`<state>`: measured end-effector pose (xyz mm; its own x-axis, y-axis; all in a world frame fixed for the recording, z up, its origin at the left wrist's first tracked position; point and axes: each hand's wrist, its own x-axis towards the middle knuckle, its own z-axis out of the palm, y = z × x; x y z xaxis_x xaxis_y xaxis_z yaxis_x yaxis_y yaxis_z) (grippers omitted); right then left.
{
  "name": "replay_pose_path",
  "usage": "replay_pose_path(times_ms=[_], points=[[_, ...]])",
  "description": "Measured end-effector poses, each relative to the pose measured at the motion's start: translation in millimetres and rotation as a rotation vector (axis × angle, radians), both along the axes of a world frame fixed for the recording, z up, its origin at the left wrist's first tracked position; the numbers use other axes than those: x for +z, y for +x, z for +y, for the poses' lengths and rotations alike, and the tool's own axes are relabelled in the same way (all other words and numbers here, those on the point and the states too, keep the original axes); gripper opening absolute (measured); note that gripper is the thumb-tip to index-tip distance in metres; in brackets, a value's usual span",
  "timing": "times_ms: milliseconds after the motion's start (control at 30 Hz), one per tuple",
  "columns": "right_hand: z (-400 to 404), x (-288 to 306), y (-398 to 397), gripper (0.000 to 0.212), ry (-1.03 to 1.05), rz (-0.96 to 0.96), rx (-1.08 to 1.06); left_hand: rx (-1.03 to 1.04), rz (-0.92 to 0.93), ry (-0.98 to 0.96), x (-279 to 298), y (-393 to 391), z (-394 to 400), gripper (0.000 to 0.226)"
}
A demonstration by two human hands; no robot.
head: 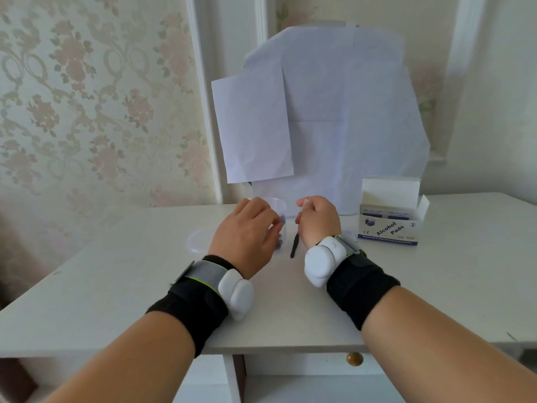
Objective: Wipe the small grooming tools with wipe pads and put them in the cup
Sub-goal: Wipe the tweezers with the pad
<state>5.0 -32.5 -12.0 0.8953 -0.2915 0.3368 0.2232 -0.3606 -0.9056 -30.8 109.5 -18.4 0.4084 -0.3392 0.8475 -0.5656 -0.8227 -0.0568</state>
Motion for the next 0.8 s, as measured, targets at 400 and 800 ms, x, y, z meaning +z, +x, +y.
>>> replay_pose_path(times_ms=[400, 800], points=[[-3.2, 13.5, -37.7, 0.021, -1.023, 0.244, -0.019, 0.117, 0.207, 0.004, -5.1, 3.0, 3.7, 0.015], [-10.8, 11.1, -26.3, 0.024, -0.577, 0.138, -0.002, 0.125, 0.068, -0.078, -3.6, -9.1, -8.2, 0.024]])
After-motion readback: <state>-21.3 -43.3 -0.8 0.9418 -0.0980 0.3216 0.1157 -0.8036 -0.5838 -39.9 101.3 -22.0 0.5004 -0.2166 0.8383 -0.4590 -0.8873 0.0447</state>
